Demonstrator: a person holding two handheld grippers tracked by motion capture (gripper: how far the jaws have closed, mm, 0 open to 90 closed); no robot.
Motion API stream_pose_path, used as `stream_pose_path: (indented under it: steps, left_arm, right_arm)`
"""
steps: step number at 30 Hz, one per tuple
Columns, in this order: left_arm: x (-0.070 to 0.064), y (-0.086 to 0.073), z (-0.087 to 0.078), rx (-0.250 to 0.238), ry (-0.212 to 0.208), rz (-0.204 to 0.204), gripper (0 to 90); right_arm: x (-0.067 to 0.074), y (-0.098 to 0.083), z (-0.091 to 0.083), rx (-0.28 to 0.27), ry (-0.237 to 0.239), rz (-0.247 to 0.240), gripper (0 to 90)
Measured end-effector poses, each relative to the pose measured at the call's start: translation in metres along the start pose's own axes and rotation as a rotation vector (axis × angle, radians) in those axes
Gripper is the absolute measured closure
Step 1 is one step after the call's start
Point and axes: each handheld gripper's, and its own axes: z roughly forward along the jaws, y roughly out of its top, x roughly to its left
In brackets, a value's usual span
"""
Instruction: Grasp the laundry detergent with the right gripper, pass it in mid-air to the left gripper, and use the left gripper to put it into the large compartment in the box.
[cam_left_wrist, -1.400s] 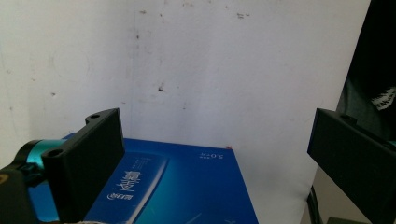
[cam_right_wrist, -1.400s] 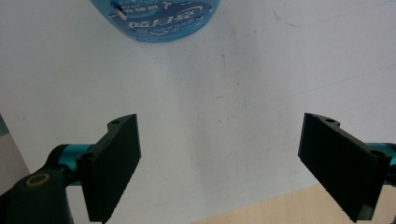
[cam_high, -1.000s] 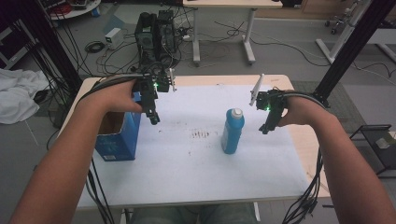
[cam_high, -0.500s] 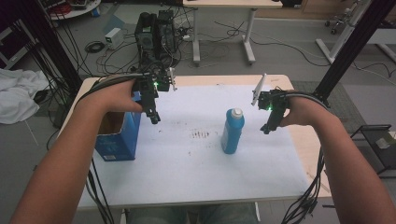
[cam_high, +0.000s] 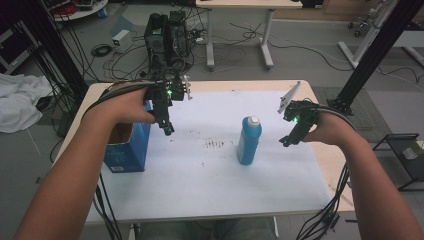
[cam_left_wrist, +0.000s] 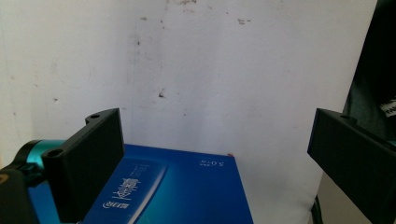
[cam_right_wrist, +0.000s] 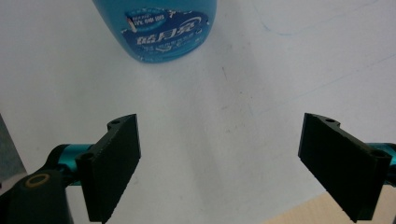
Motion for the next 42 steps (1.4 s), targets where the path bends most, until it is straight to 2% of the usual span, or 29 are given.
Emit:
stream_pose_path:
  steps: [1,5,6,12,13,18,20,27,30,32,33,39,42]
  left_arm:
    - [-0.001,0.000,0.000,0.000,0.003,0.001,3.7]
    - [-0.002,0.000,0.001,-0.002,0.004,-0.001,3.7]
    - [-0.003,0.000,0.001,-0.003,0.011,0.000,3.7]
    - [-0.003,-0.004,0.001,-0.009,0.010,-0.004,3.7]
    - [-0.003,-0.004,0.001,-0.002,0.012,-0.003,3.7]
    - [-0.002,-0.008,0.004,-0.015,0.010,-0.001,3.7]
    - [-0.002,-0.008,0.006,-0.014,0.007,0.000,3.7]
    - [-0.001,-0.008,0.008,-0.021,0.001,0.004,3.7]
    - [-0.001,-0.007,0.009,-0.025,-0.001,0.010,3.7]
    - [-0.001,-0.007,0.009,-0.019,0.000,0.015,3.7]
    - [-0.001,-0.006,0.010,-0.024,-0.001,0.014,3.7]
    - [-0.003,-0.006,0.010,-0.028,0.003,0.021,3.7]
    - [-0.004,-0.005,0.010,-0.029,0.002,0.024,3.7]
  right_arm:
    - [0.002,-0.002,-0.001,-0.010,0.001,0.028,12.0]
    - [0.003,-0.007,-0.004,-0.097,0.001,0.083,11.9]
    - [0.002,-0.007,-0.004,-0.124,0.003,0.084,12.0]
    - [0.002,-0.005,-0.010,-0.204,-0.026,0.133,12.0]
    - [0.001,-0.005,-0.009,-0.224,-0.036,0.118,12.0]
    - [0.001,-0.011,-0.010,-0.249,-0.061,0.131,12.0]
    - [0.004,-0.016,-0.009,-0.250,-0.058,0.165,12.0]
    - [0.011,-0.032,-0.006,-0.287,-0.062,0.200,12.0]
    - [0.019,-0.041,-0.003,-0.316,-0.069,0.212,12.0]
    - [0.023,-0.045,0.001,-0.337,-0.078,0.190,12.0]
    - [0.026,-0.048,0.002,-0.334,-0.080,0.205,12.0]
    - [0.041,-0.056,0.010,-0.339,-0.084,0.198,12.0]
    - [0.054,-0.059,0.016,-0.338,-0.084,0.194,12.0]
